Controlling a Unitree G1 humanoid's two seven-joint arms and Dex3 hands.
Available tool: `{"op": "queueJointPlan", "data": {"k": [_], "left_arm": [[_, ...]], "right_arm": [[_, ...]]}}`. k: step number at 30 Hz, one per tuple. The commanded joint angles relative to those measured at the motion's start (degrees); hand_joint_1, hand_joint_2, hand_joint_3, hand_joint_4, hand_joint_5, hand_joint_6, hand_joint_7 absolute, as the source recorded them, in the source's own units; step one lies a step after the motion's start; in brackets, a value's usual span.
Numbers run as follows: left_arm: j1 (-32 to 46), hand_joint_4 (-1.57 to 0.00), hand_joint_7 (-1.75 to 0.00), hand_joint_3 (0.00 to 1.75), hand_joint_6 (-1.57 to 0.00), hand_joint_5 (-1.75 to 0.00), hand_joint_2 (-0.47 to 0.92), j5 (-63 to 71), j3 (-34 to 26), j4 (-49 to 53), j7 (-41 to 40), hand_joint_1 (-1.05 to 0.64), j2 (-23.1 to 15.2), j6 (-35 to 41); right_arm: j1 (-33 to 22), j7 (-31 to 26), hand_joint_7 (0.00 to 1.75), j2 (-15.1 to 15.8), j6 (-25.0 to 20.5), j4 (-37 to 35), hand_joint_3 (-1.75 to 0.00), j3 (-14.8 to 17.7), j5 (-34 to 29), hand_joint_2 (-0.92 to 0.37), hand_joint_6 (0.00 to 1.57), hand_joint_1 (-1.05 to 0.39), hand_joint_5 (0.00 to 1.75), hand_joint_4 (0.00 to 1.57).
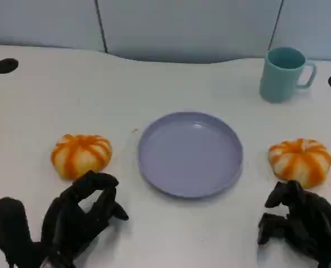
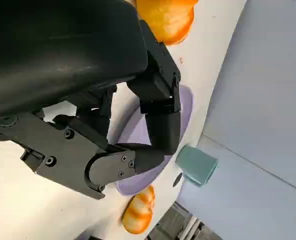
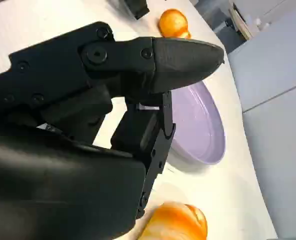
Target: Grasp the bread from the table and place it into the plate.
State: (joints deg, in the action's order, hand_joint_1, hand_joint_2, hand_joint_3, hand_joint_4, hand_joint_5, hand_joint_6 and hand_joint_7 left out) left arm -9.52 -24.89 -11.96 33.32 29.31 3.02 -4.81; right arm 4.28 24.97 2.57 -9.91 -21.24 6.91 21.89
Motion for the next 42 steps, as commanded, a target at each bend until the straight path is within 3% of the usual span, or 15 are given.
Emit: {"op": "queueJointPlan", "data": {"k": [1, 11, 23, 28, 41, 42], "left_arm": [[-1.34, -0.69, -1.27, 0.74, -0.66, -1.69, 0.59, 0.13, -0.87, 1.62, 0.92, -0.42, -0.75, -1.88], [-4.35, -0.69, -1.2, 0.71, -0.7, -1.63, 0.6, 1.11, -1.89, 6.22, 0.89, -0.44, -1.53, -2.75], [-4.04, -0.68, -1.2, 0.71, -0.69, -1.66, 0.61, 1.32, -1.89, 5.65, 1.04, -0.4, -1.43, -2.5], [-4.31, -0.69, -1.21, 0.65, -0.68, -1.67, 0.63, 0.91, -2.21, 6.13, 1.53, -0.43, -1.38, -2.45], [-4.32, -0.68, -1.22, 0.6, -0.68, -1.7, 0.65, 0.99, -2.3, 6.05, 1.46, -0.44, -1.38, -2.22], [-4.32, -0.68, -1.22, 0.6, -0.68, -1.7, 0.66, 1.82, -2.22, 5.13, 2.43, -0.44, -1.79, -6.65]], "right_arm": [[-0.32, -0.64, 1.11, 0.46, -0.62, -2.19, -0.46, 0.24, -0.99, -0.92, 1.11, -0.44, 1.18, 1.26], [2.46, -0.53, 1.12, 0.77, -0.2, -5.7, -0.45, 0.52, -1.32, -0.92, 1.12, -0.44, 1.18, 1.24], [1.94, -1.2, 1.06, 0.47, -0.91, -4.33, -0.44, 0.45, -1.7, -0.92, 1.16, -0.44, 1.15, 1.27], [1.79, -1.72, 1.16, 0.22, -1.29, -3.99, -0.47, 0.45, -1.76, -0.92, 1.1, -0.43, 1.17, 1.26], [1.7, -1.87, 1.18, 0.16, -1.43, -3.79, -0.47, 0.45, -1.72, -0.92, 1.08, -0.43, 1.18, 1.25], [1.62, -2.2, 1.18, -0.17, -1.43, -3.61, -0.47, 0.41, -1.7, -0.92, 1.08, -0.43, 1.18, 1.25]]}}
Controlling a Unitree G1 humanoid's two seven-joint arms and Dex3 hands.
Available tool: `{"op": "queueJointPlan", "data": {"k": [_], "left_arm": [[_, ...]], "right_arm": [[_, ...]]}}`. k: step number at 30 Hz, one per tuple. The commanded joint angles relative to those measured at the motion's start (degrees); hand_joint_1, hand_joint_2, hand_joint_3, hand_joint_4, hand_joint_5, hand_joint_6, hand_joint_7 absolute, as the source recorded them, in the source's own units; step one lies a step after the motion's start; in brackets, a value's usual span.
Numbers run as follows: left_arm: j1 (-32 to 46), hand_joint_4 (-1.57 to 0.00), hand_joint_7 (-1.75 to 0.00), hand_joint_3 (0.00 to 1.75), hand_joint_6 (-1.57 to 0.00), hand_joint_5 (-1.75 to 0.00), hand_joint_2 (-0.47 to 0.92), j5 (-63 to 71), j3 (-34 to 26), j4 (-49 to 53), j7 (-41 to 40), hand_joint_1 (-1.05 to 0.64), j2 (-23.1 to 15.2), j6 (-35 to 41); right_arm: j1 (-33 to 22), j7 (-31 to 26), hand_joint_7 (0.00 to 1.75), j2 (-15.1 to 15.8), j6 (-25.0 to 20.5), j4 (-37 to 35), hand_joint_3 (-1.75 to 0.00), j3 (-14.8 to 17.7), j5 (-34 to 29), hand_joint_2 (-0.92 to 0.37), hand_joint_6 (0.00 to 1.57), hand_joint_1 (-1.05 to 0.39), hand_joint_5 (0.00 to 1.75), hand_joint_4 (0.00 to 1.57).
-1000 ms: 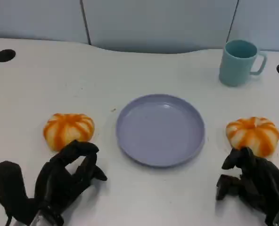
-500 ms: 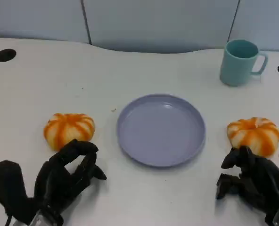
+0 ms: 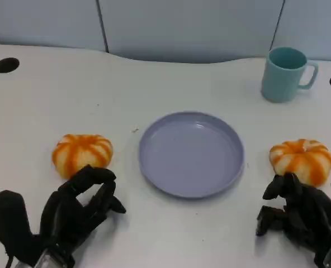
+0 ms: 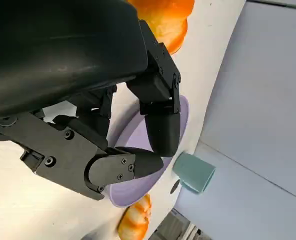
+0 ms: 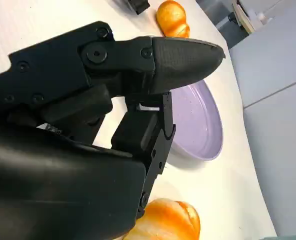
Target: Grasp the bread from the table and place it into the plate.
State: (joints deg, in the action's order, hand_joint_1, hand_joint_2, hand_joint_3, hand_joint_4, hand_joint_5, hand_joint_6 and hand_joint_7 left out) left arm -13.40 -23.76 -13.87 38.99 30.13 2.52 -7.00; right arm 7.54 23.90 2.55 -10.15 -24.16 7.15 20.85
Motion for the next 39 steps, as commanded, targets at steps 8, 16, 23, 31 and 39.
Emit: {"op": "queueJointPlan", "data": {"k": [8, 16, 23, 31, 39], "left_arm": [[-2.28, -0.4, -0.08, 0.17, -0.49, -0.73, 0.92, 20.25, 4.52, 1.22, -5.2, -0.54, -8.9, -36.01], [-5.04, -0.15, 0.0, 0.1, -0.34, -0.52, 0.92, 47.41, 8.52, -2.86, -28.34, -0.63, -18.81, -45.25], [-5.41, -0.03, 0.0, 0.1, -0.29, -0.44, 0.92, 69.76, 14.59, -12.7, -42.49, -0.71, -26.17, -32.65], [-5.77, 0.0, -0.01, 0.08, -0.19, -0.31, 0.92, 79.37, 22.5, -20.01, -42.47, -0.73, -30.28, -18.06], [-14.23, -0.03, -0.02, 0.02, -0.16, -0.13, 0.88, 80.74, 31.42, -14.55, -29.83, -0.75, -31.43, -10.92]], "right_arm": [[-1.42, -2.75, 1.14, -1.01, -2.01, 0.01, -0.42, -0.16, -0.99, -0.92, 1.11, -0.43, 1.19, 1.25], [-2.15, -1.55, 1.15, -0.82, -0.96, 0.57, -0.46, -0.63, -1.12, -0.92, 1.1, -0.44, 1.2, 1.22], [-2.45, -1.16, 1.14, -0.95, -0.9, 0.66, -0.46, -0.34, -0.7, -0.92, 1.11, -0.44, 1.22, 1.22], [-2.75, -1.06, 1.13, -1.04, -1.51, 1.22, -0.45, -0.26, -0.39, -0.92, 1.12, -0.45, 1.22, 1.22], [-3.89, -0.73, 1.12, -1.47, -1.64, 2.43, -0.45, -0.2, -0.08, -0.92, 1.12, -0.44, 1.22, 1.23]]}}
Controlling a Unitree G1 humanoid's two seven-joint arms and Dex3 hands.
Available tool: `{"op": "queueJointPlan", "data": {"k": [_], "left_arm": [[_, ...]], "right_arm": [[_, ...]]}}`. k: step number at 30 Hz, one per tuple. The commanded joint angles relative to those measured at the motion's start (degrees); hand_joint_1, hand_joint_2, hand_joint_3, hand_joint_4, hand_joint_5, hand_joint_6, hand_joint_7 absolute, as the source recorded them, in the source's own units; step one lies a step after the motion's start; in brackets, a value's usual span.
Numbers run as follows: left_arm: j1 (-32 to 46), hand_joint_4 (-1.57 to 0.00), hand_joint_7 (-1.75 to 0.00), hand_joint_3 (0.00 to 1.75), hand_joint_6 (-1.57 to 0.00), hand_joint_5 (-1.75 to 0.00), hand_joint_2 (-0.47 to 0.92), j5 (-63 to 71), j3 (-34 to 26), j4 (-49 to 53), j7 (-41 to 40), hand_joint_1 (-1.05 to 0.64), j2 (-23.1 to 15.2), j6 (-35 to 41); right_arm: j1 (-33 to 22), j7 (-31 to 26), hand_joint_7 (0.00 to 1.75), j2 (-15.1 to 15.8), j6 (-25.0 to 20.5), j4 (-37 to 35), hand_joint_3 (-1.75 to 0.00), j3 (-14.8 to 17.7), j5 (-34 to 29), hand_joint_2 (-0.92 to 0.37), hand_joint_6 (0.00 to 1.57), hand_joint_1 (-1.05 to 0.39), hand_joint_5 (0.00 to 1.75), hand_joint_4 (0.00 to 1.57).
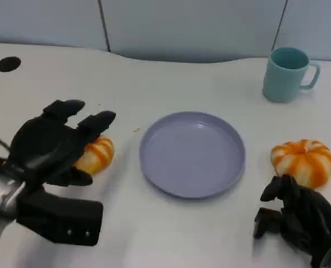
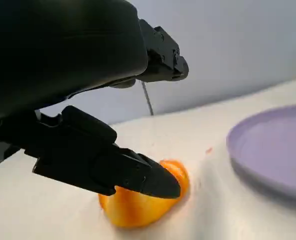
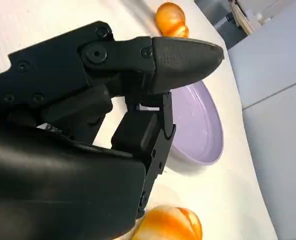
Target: Grasp the bread from the table and place it into the plate.
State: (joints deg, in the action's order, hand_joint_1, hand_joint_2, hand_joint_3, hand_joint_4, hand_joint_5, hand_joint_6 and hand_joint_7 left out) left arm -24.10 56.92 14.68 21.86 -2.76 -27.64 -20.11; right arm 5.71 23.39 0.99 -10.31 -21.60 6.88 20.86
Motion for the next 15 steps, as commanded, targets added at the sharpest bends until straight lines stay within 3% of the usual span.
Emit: {"op": "queueJointPlan", "data": {"k": [1, 5, 9, 13, 15], "left_arm": [[-3.92, -0.03, -0.02, 0.02, -0.16, -0.13, 0.88, -0.16, 3.44, 2.98, 3.19, -0.75, -1.36, 2.52], [-4.57, -0.04, -0.01, 0.01, -0.16, -0.12, 0.88, -1.02, 4.86, 3.5, 3.02, -0.75, -1.84, 3.26], [-11.96, -0.01, 0.0, 0.01, -0.13, -0.08, 0.89, 0.16, 9.81, 16.2, 4.6, -0.77, 1.3, 4.8], [-13.67, -0.01, 0.0, 0.0, -0.13, -0.08, 0.9, -0.9, 11.78, 19.11, 3.3, -0.77, 1.33, 4.74], [-16.33, 0.0, 0.0, 0.01, -0.11, -0.05, 0.9, -0.48, 13.47, 25.19, 2.38, -0.76, 2.97, 5.26]], "right_arm": [[-2.13, -0.28, 1.12, 0.08, -1.61, 0.03, -0.45, 0.08, -0.1, -0.92, 1.12, -0.44, 1.21, 1.23], [-2.23, -0.3, 1.13, 0.05, -1.79, 0.25, -0.44, 0.1, -0.13, -0.92, 1.12, -0.44, 1.21, 1.24], [-3.0, 0.47, 1.12, 0.52, -1.32, 1.0, -0.46, -0.1, -0.37, -0.92, 1.12, -0.45, 1.2, 1.24], [-3.11, 0.53, 1.12, 0.59, -1.2, 1.11, -0.46, -0.16, -0.55, -0.92, 1.12, -0.45, 1.19, 1.24], [-3.3, 0.51, 1.11, 0.47, -1.36, 1.31, -0.46, -0.01, -0.3, -0.92, 1.13, -0.45, 1.19, 1.25]]}}
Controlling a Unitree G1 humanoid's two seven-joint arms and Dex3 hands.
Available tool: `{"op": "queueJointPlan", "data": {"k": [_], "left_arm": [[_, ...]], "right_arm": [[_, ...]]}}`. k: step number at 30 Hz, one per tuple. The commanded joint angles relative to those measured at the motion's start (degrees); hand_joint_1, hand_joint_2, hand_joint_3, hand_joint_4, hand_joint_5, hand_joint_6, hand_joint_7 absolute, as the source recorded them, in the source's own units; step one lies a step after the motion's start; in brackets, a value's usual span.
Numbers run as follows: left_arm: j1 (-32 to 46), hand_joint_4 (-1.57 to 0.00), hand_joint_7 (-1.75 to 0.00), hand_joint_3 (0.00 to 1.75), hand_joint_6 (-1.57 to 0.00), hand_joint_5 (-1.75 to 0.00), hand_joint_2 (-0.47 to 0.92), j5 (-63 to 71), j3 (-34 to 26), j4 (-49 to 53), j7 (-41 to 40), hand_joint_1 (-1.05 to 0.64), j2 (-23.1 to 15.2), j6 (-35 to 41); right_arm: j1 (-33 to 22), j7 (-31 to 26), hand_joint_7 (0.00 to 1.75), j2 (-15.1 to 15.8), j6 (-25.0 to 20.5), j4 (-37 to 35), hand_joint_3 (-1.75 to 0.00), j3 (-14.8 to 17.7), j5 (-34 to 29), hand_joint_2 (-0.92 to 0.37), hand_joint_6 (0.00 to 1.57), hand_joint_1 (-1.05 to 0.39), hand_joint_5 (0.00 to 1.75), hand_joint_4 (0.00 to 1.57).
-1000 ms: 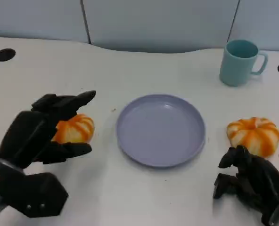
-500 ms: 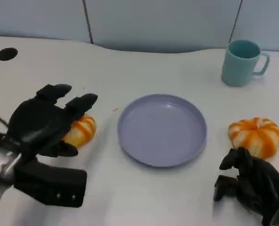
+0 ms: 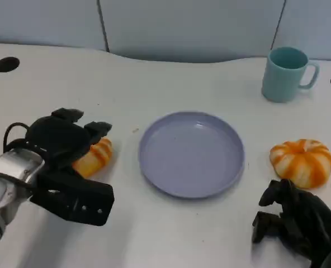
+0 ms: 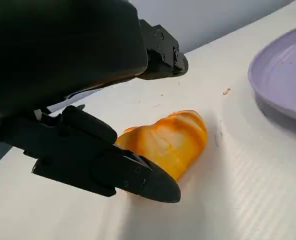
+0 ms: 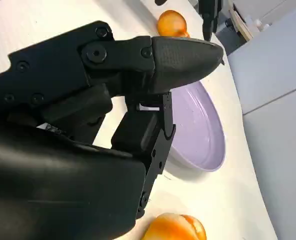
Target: Grasp the bread from the table and place it into the plate.
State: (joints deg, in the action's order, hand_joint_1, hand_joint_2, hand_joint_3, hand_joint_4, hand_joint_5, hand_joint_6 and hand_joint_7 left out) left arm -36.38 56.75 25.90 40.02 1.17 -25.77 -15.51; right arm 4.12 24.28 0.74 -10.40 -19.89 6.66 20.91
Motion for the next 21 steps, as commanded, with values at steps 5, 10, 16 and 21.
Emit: {"op": "queueJointPlan", "data": {"k": [5, 10, 16, 21], "left_arm": [[-9.38, 0.0, 0.0, 0.01, -0.07, 0.0, 0.91, -0.13, 5.94, 19.12, -4.48, -0.74, 3.97, 0.83], [-13.05, 0.0, 0.0, 0.0, -0.04, 0.0, 0.9, -0.19, 9.0, 27.59, -7.69, -0.72, 6.05, 0.83], [-15.36, 0.0, 0.0, 0.0, -0.05, 0.0, 0.89, -1.0, 10.89, 33.59, -11.43, -0.72, 8.62, 1.8], [-16.12, 0.0, -0.01, 0.0, -0.04, 0.0, 0.88, -1.47, 11.69, 36.23, -12.24, -0.7, 10.22, 3.56]], "right_arm": [[-1.9, 0.63, 1.1, 0.82, 0.03, -0.85, -0.48, 0.15, -0.44, -0.92, 1.13, -0.45, 1.18, 1.24], [-1.89, -0.12, 1.09, 0.85, -1.13, -0.62, -0.45, 0.39, -0.33, -0.92, 1.14, -0.46, 1.18, 1.25], [-1.88, 0.33, 1.09, 1.33, -1.42, -0.58, -0.45, 0.52, -0.38, -0.92, 1.13, -0.46, 1.17, 1.24], [-2.33, 0.67, 1.11, 1.35, -2.23, 0.03, -0.44, 0.99, 0.48, -0.92, 1.13, -0.45, 1.18, 1.24]]}}
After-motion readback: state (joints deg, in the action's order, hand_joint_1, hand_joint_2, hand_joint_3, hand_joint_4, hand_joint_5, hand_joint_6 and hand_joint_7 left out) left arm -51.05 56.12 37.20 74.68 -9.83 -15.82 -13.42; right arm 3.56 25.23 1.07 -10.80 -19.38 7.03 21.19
